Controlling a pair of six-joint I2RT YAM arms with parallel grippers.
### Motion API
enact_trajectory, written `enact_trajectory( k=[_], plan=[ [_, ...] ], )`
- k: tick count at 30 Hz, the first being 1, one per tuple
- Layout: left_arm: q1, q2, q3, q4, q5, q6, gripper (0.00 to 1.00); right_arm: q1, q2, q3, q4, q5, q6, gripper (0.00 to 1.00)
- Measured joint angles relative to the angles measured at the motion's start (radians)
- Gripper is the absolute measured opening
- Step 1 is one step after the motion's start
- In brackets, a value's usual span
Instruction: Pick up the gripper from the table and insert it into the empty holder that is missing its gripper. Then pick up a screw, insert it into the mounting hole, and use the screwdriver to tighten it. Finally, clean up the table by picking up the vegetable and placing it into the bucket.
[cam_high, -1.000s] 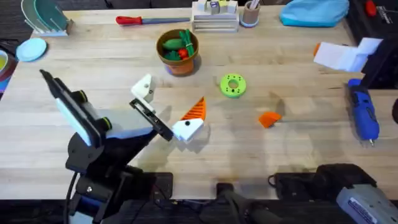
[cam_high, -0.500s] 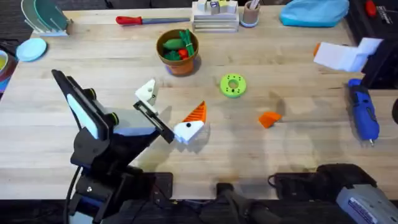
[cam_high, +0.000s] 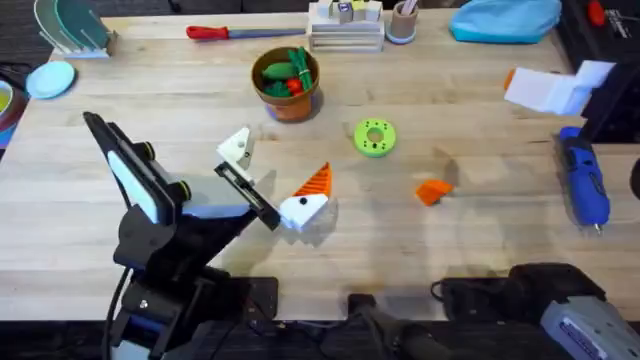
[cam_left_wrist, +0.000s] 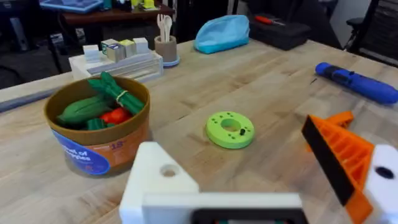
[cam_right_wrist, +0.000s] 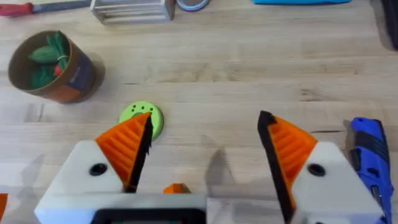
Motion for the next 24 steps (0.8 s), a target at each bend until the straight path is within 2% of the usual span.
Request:
enact_trajectory(
  k=[16,24],
  plan=[
    [0.0,0.0,0.0,0.0,0.0,0.0,0.993,0.0,0.0,0.0,0.0,0.0,0.001,0.992],
    [0.0,0.0,0.0,0.0,0.0,0.0,0.993,0.001,0.0,0.002,-0.044,-0.048,0.064,0.992]
  ],
)
